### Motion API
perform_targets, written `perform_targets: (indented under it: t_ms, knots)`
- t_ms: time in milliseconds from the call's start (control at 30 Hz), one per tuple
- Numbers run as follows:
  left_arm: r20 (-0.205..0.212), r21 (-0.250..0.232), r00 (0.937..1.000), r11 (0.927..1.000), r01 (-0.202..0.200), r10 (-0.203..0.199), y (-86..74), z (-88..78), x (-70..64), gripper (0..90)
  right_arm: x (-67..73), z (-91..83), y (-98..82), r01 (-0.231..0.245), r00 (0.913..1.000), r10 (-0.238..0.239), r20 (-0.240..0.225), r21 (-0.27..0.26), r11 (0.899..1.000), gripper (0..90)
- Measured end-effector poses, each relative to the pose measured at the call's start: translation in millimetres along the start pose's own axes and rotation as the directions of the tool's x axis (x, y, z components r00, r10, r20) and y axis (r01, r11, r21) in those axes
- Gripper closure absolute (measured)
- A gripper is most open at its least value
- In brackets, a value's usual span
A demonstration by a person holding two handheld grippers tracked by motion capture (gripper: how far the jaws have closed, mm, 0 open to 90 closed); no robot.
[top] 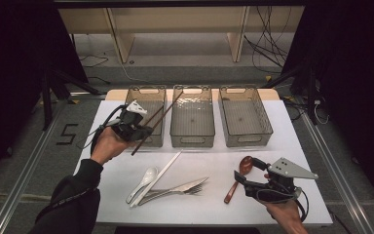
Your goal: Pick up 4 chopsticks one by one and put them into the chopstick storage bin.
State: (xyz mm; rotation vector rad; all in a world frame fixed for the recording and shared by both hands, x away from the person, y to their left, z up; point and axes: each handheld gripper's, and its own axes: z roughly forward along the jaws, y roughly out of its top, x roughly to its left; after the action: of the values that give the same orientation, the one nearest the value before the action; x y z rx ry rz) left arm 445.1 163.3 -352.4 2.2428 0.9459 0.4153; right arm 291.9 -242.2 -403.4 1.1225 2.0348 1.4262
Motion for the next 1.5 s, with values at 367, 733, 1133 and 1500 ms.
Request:
perform_targets:
  t_ms: [367,733,1133,1500]
  knots:
    - [-0.087,0.001,0.9947,0.9985,0.055,-0.055,15.4,4.9,38.2,83.7,-0.1,-0.5,0.3,-0.002,1.0,0.002,-0.002,-0.002,1.0,24.0]
    - [-0.157,-0.027,0.9805,0.9929,0.116,-0.119,16.6,21.7,72.9,83.7,-0.3,0.0,0.3,-0.001,1.0,0.001,-0.004,-0.003,1.0,24.0]
    - [-0.196,-0.032,0.9703,0.9898,0.139,-0.142,10.1,39.0,85.0,83.6,-0.9,0.0,0.1,-0.01,0.9999,0.01,-0.008,-0.002,1.0,24.0]
    - [-0.217,-0.017,0.968,0.9921,0.125,-0.125,0.3,48.6,86.1,83.5,-1.0,-0.2,0.2,-0.01,0.9999,0.01,-0.008,-0.003,1.0,24.1]
